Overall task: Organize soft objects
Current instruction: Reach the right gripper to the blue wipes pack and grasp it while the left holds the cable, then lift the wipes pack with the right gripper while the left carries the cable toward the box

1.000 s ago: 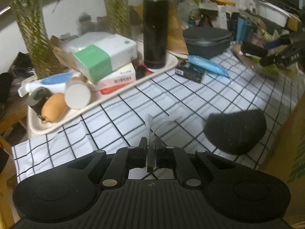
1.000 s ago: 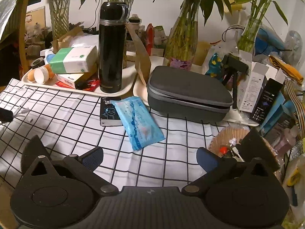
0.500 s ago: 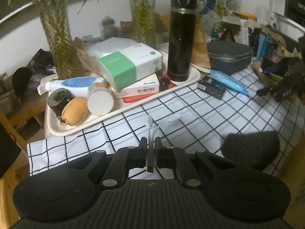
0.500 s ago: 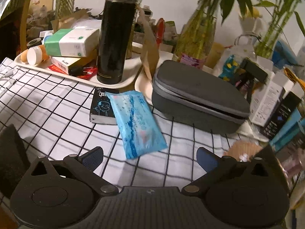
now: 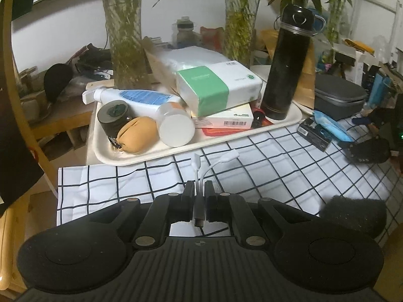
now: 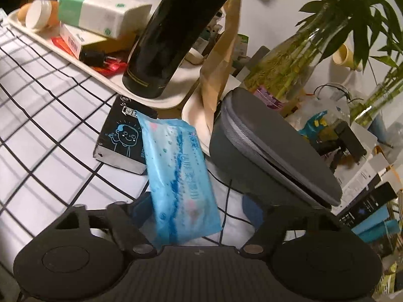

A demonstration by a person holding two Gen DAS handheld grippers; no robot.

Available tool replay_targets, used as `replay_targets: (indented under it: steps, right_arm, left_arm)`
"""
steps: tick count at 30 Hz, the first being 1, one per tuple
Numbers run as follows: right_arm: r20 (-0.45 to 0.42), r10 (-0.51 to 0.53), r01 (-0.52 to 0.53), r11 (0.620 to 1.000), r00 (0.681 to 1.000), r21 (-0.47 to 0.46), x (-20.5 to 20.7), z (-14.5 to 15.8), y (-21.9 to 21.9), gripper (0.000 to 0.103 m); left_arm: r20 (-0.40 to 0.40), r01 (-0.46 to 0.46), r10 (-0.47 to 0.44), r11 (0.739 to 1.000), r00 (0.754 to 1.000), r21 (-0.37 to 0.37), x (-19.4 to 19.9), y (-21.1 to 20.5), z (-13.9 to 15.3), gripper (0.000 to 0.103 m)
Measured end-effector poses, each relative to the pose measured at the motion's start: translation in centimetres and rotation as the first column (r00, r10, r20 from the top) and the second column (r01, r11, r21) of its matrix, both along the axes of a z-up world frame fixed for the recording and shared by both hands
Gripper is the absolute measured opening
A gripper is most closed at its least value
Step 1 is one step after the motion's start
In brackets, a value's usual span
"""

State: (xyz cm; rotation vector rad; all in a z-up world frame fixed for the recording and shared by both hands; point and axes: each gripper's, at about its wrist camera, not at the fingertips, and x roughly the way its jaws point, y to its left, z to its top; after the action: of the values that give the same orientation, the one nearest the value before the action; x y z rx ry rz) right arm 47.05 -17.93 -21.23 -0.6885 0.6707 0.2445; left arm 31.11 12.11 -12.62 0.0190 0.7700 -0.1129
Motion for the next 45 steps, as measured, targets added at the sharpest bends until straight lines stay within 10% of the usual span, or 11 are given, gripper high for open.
replay_targets:
  steps: [3,5,12,29,45]
  right_arm:
    - [0.006,0.017,-0.017,1.000,1.000,-0.004,0.3,-0.3,0.3,0.058]
    - [0.000,0.038,-0.038,0.999,0.999,-0.017,0.3,-0.6,0.7,0.031]
    - [0.007,0.049,-0.049,0.999,0.999,-0.011,-0.2,0.8,0.7,0.015]
    - [-0.167,-0.061,0.118,0.925,0.984,0.362,-1.6,9.1,-4.4,0.012]
    - [-0.138,-0.047,0.109,0.865,0.989,0.490,-7.9,15.0,-7.2,0.012]
  left_arm:
    - [-0.003,0.015,-0.015,1.000,1.000,-0.015,0.0,-0.1,0.0,0.009]
    - [-0.003,0.030,-0.031,0.999,1.000,-0.030,-0.2,-0.2,0.0,0.009]
    - [0.004,0.080,-0.079,0.996,0.997,-0.038,-0.5,-1.3,0.3,0.009]
    - [0.041,0.121,-0.119,0.991,0.992,-0.059,-1.0,-3.1,1.5,0.009]
    - [0.110,0.135,-0.128,0.989,0.986,-0.058,-5.2,-4.7,5.1,0.009]
